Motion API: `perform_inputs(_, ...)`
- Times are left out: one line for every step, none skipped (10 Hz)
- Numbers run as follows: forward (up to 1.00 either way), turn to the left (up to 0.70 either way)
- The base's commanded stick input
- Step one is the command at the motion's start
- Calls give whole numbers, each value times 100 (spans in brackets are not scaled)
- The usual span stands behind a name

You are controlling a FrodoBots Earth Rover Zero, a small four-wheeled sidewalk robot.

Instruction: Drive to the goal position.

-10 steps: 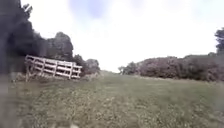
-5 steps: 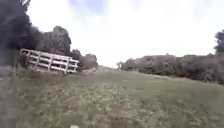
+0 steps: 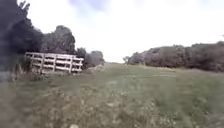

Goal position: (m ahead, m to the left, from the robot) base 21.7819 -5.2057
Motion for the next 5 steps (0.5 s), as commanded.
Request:
perform_inputs(85, 0)
perform_inputs(85, 0)
perform_inputs(85, -34)
perform_inputs(85, -34)
perform_inputs(85, -34)
